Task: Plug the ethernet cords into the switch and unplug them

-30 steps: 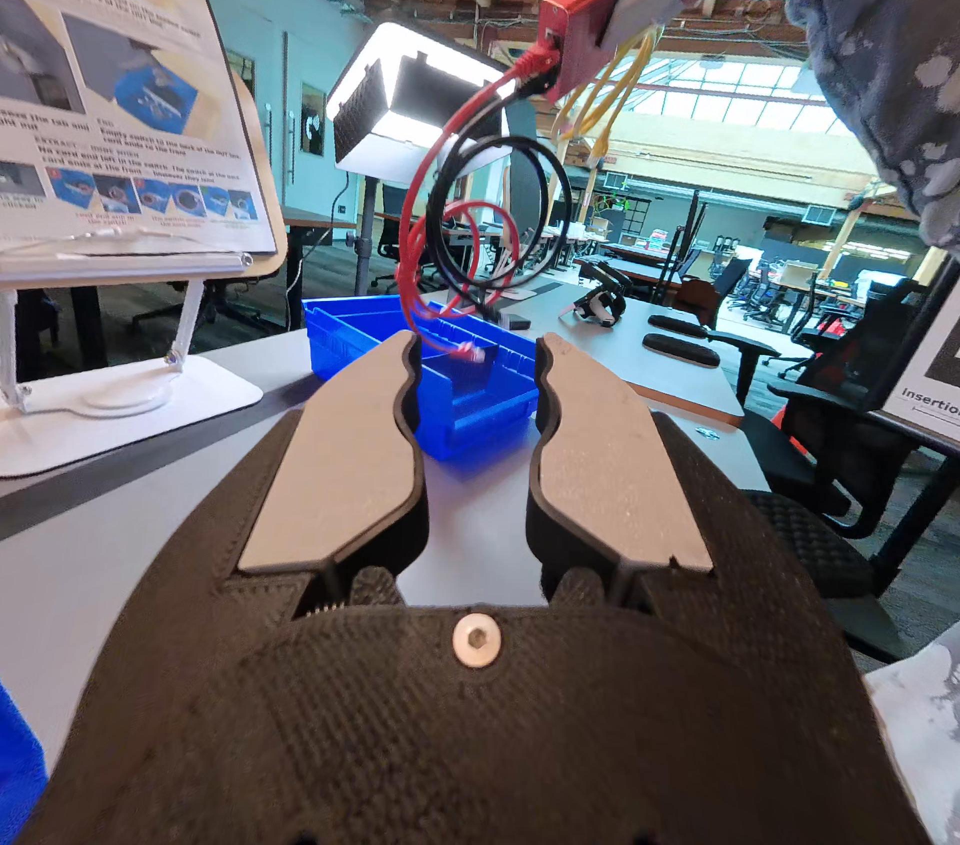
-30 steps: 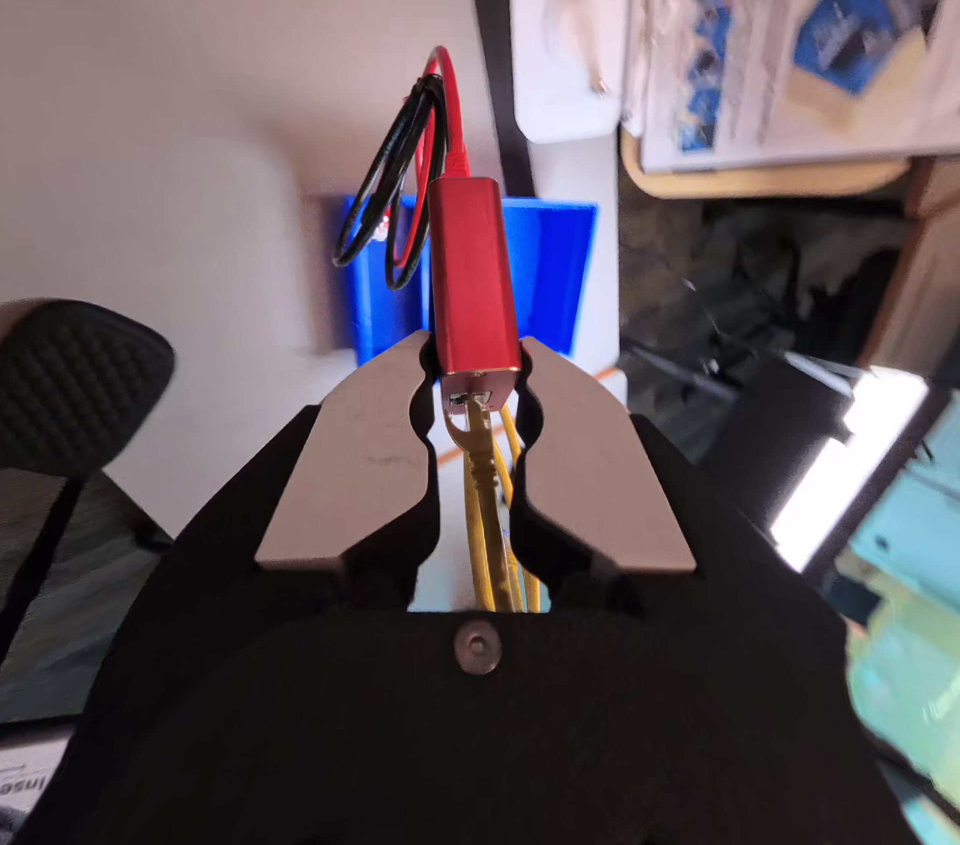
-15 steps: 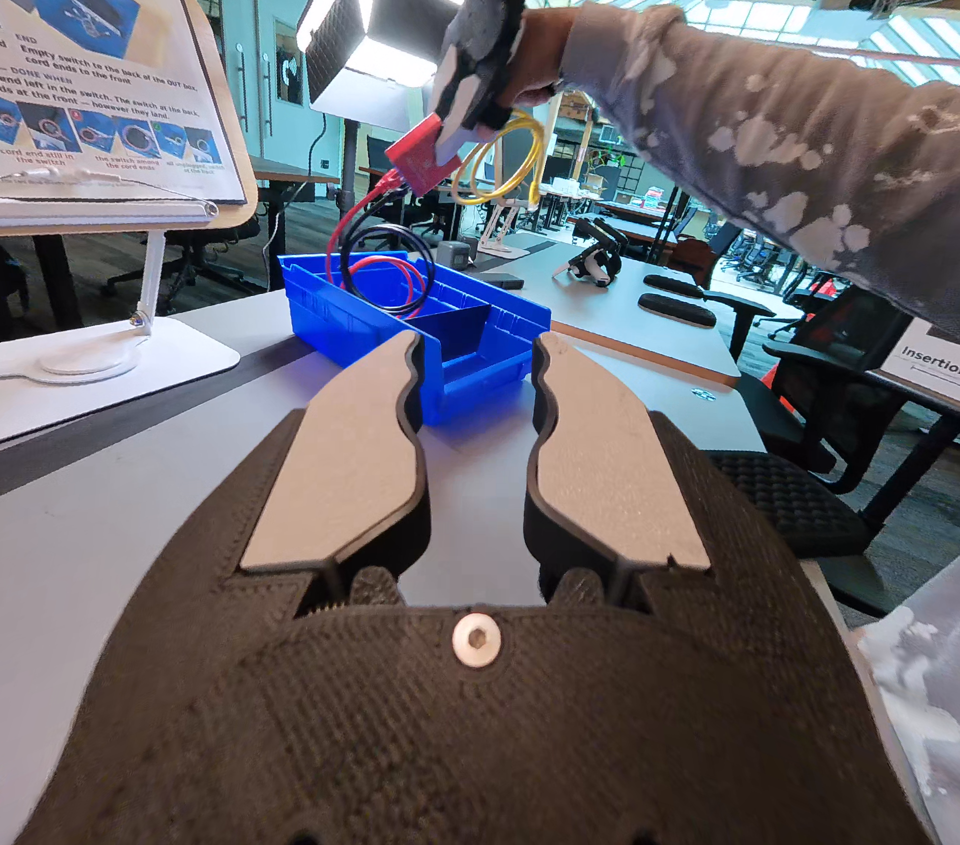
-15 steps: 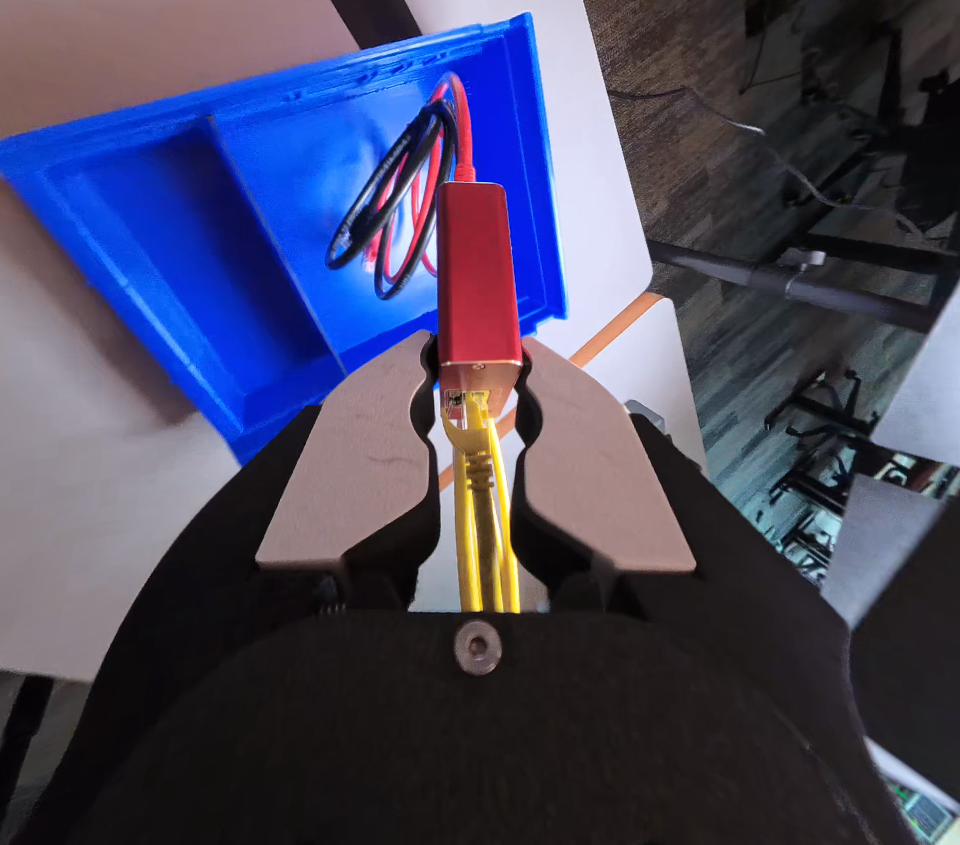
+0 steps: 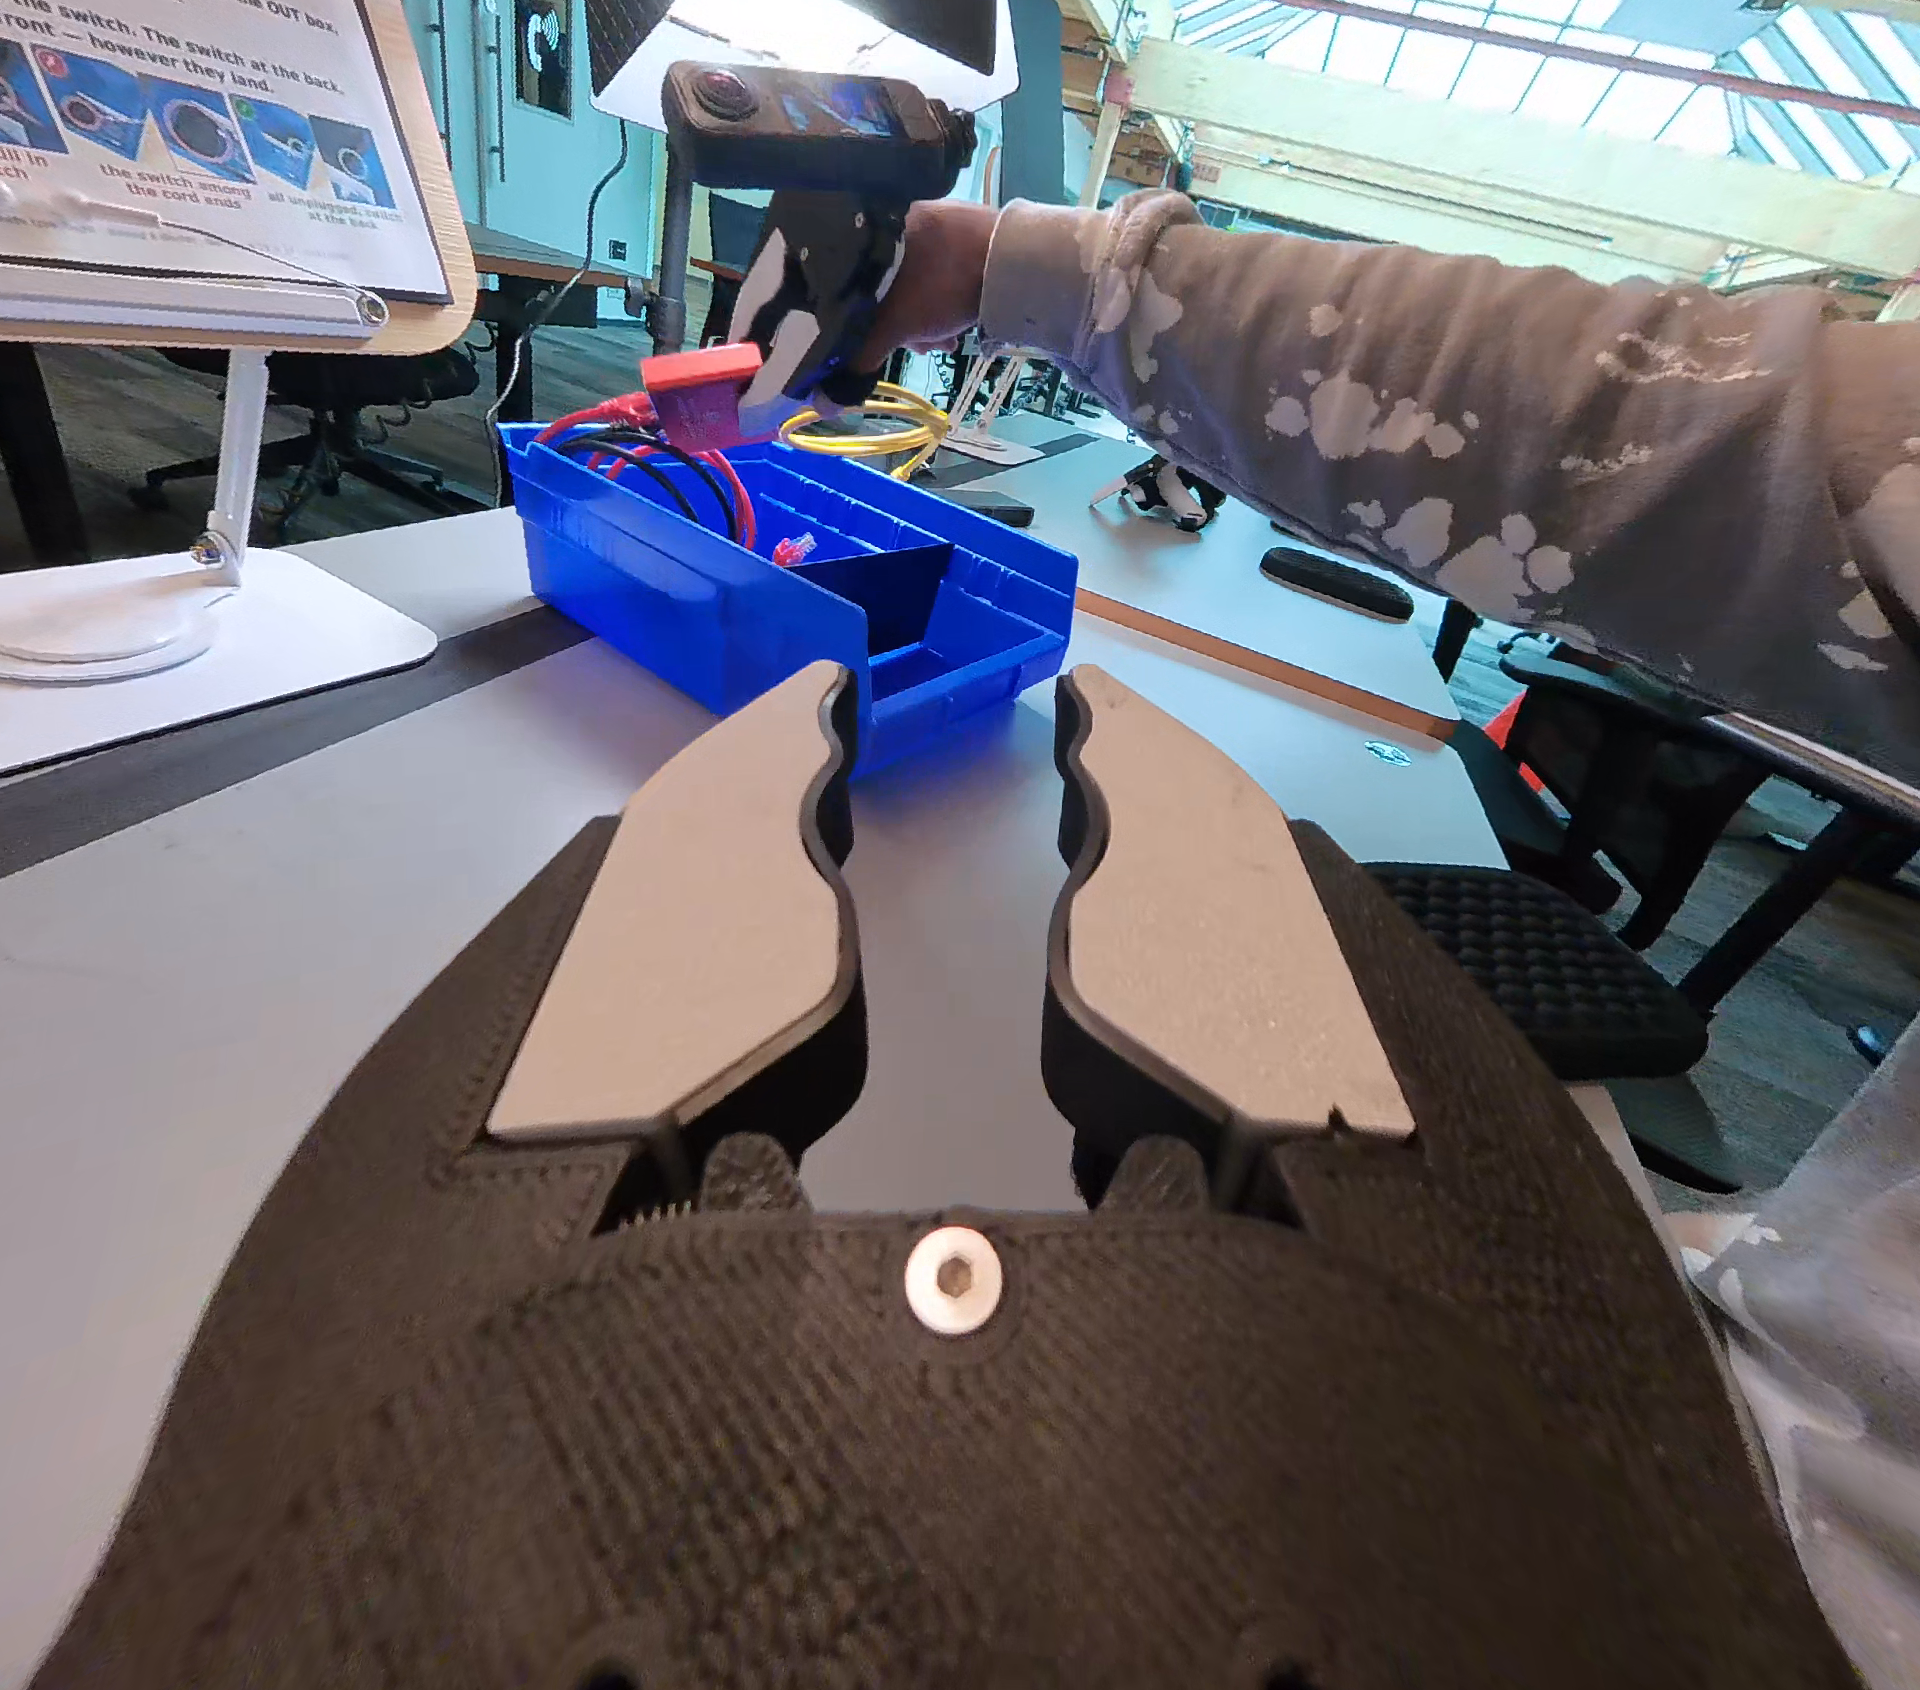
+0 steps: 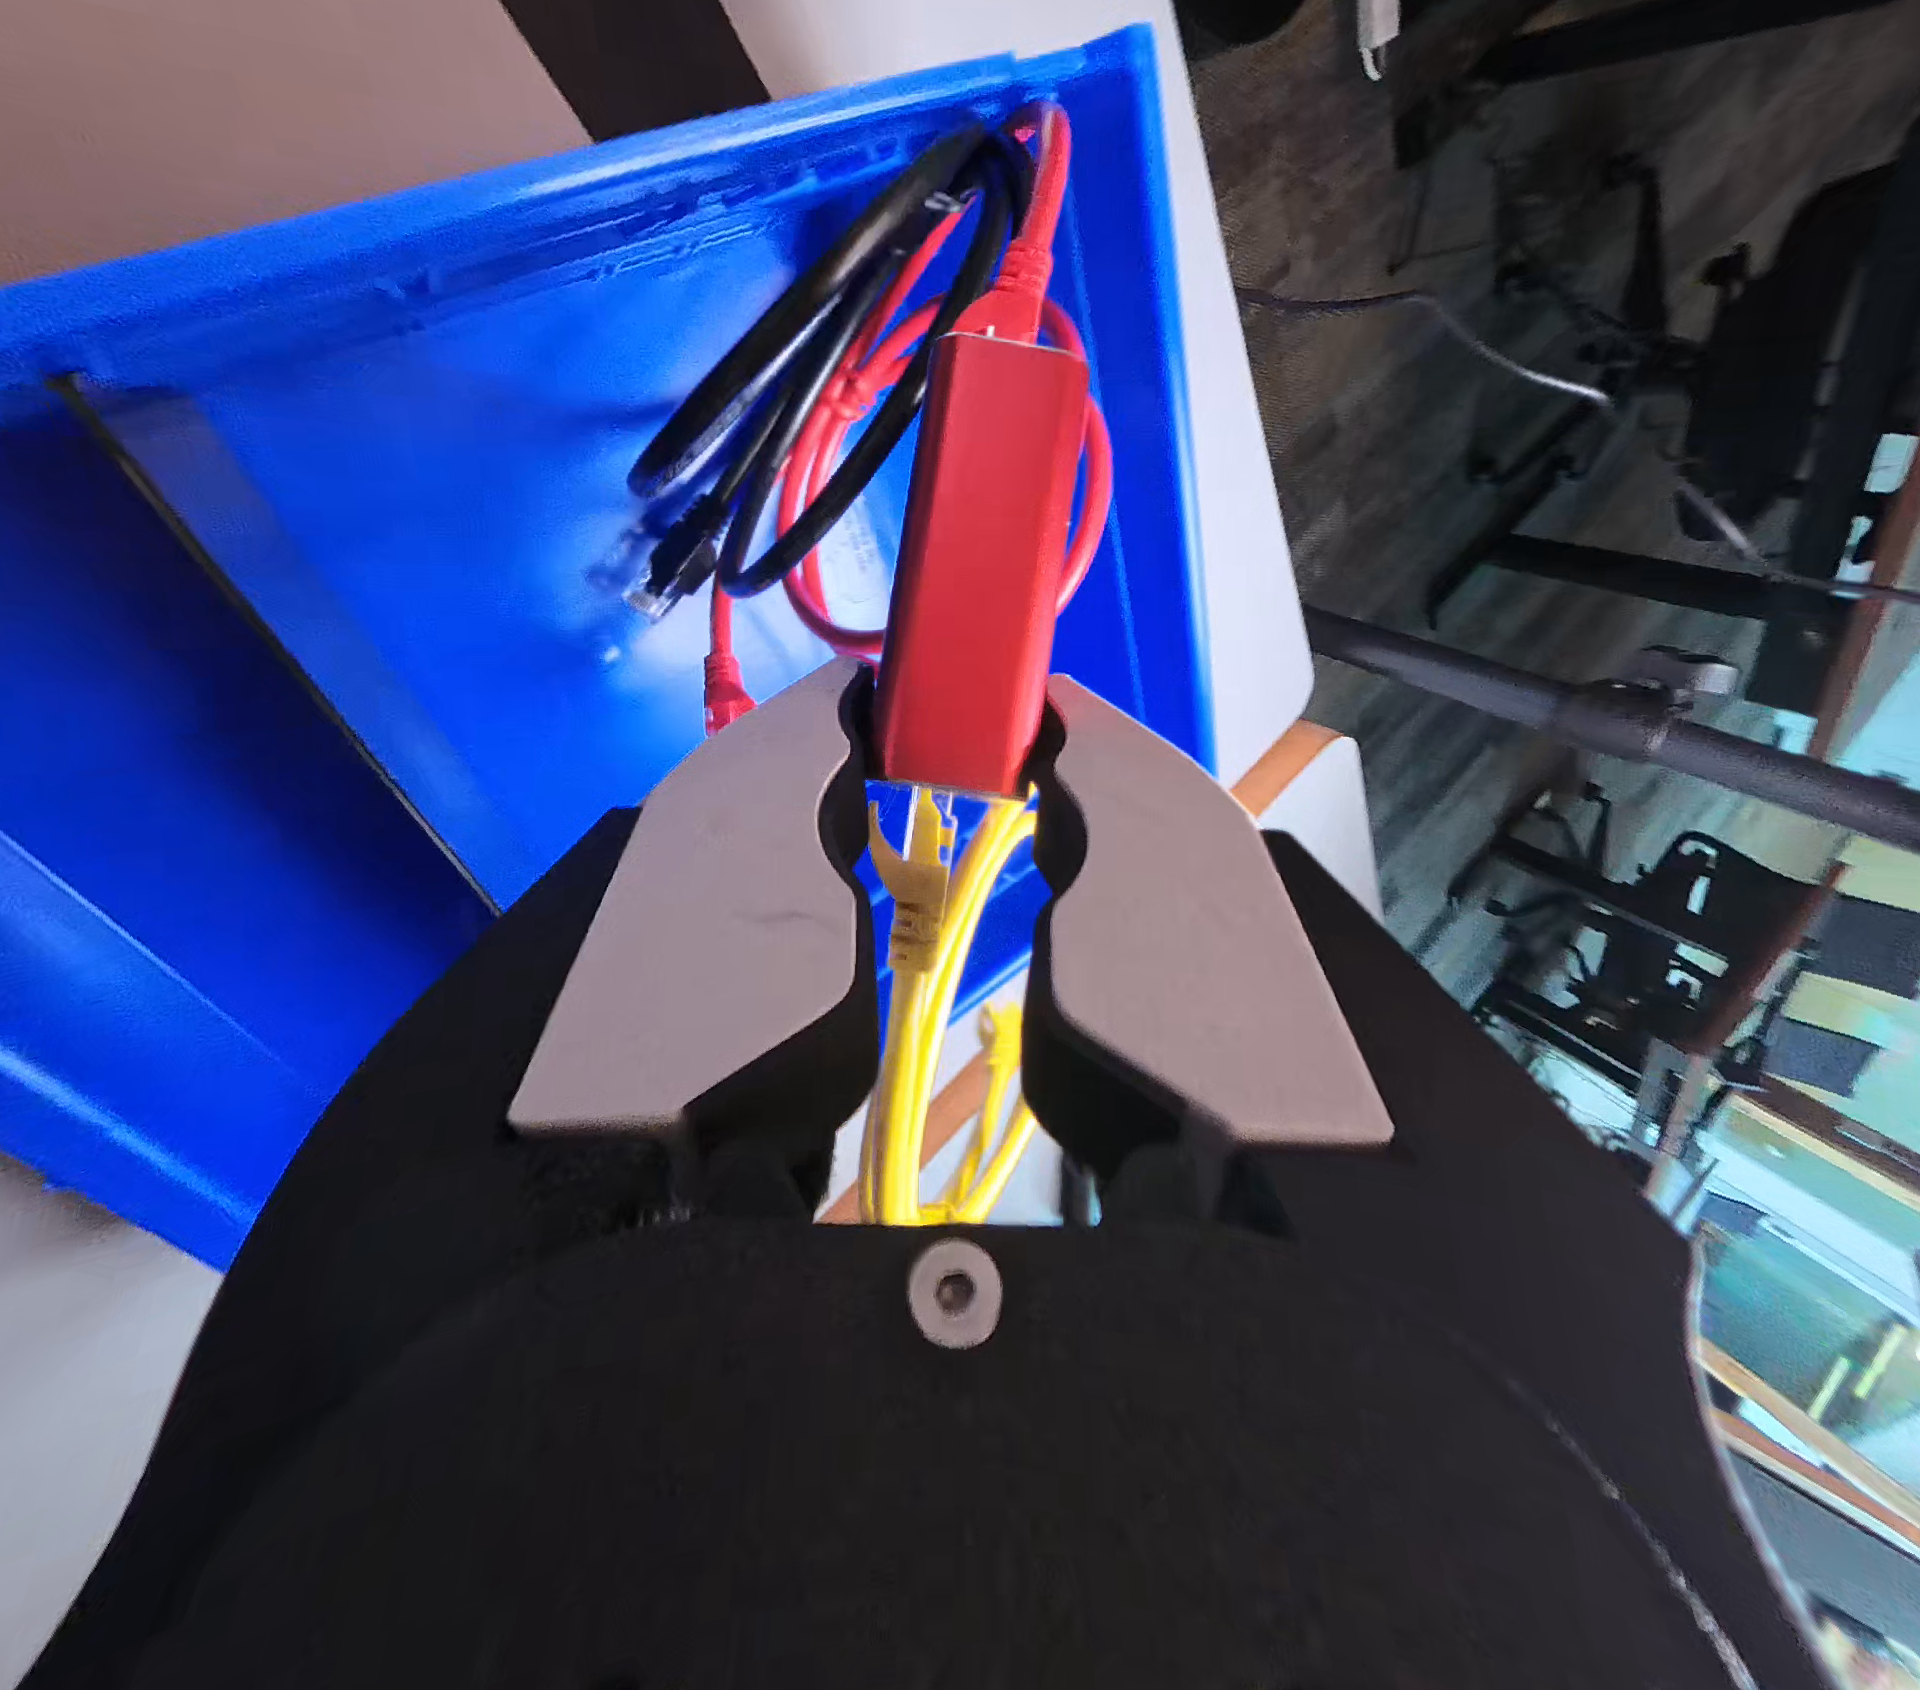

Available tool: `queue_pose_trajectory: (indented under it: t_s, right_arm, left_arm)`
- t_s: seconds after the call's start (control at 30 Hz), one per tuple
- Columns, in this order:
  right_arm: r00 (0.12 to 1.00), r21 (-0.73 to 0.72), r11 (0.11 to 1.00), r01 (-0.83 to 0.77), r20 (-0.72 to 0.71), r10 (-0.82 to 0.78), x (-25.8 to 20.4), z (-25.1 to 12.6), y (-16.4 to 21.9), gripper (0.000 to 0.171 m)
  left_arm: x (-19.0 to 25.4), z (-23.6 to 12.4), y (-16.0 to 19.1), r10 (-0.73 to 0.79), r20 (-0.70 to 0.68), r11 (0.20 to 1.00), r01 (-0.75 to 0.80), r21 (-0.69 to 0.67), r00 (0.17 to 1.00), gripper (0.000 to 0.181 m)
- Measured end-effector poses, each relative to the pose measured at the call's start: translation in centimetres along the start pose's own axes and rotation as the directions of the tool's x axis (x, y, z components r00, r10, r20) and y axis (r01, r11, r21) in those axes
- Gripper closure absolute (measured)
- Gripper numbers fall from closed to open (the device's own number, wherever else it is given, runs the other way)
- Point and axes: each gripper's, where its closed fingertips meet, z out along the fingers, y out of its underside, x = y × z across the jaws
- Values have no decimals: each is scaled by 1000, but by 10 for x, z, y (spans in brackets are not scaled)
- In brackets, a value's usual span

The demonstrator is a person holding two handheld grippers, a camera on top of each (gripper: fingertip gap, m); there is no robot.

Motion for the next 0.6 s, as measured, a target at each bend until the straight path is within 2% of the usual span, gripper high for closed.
queue_pose_trajectory:
  t_s: [0.13, 0.37, 0.47, 0.6]
  right_arm:
    - [997, -56, 998, 10, 79, -6, -24, 18, 19, 140]
    - [998, -82, 995, 56, 8, -56, -40, 44, 34, 137]
    - [1000, -14, 1000, 11, -5, -11, -34, 28, 25, 131]
    - [991, 189, 973, -130, 43, 124, -22, -22, 2, 116]
  left_arm:
    - [-2, 1, 3, -25, -4, 1000, 25, -6, 1000, 146]
    - [-2, 2, 6, -25, 5, 1000, 25, -18, 1000, 146]
    - [-9, 2, 13, -18, 52, 998, 22, -65, 998, 145]
    - [-20, 0, 16, -13, 118, 995, 24, -92, 993, 144]
